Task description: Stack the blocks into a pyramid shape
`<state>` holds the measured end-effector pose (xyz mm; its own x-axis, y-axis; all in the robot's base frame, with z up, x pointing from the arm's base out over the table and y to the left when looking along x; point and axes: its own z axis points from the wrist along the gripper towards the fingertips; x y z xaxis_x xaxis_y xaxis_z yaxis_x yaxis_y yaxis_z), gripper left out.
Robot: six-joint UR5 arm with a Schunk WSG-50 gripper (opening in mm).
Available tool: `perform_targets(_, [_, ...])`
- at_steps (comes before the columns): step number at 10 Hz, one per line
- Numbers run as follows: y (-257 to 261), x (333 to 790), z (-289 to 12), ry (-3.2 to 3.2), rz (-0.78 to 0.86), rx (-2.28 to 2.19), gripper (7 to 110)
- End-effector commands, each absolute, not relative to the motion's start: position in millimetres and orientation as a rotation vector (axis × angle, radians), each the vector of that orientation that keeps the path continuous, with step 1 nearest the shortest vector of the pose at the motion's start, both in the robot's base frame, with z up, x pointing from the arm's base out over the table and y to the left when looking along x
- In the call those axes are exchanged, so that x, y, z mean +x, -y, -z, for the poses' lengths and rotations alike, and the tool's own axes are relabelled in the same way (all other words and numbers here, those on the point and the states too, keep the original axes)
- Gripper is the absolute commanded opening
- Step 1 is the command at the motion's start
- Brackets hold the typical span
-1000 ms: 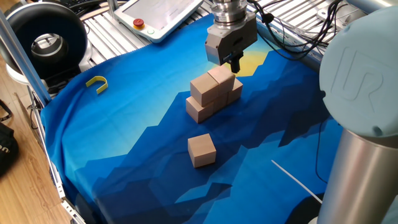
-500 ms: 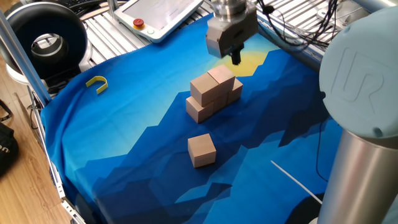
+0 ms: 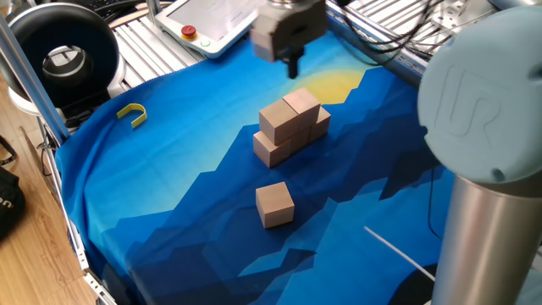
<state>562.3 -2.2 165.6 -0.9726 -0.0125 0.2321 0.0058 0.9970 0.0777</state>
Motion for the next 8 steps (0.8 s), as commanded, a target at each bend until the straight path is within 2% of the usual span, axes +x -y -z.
perform_targets(1, [-54, 560, -165, 2.875, 0.187, -0.045, 7])
perform_targets(2, [-59, 552, -156, 2.853, 0.171, -0.051, 7])
perform_targets(4, [-85, 540, -137, 2.831, 0.243, -0.084, 7])
perform_targets(8, [-81, 538, -111, 2.843, 0.185, -0.083, 7])
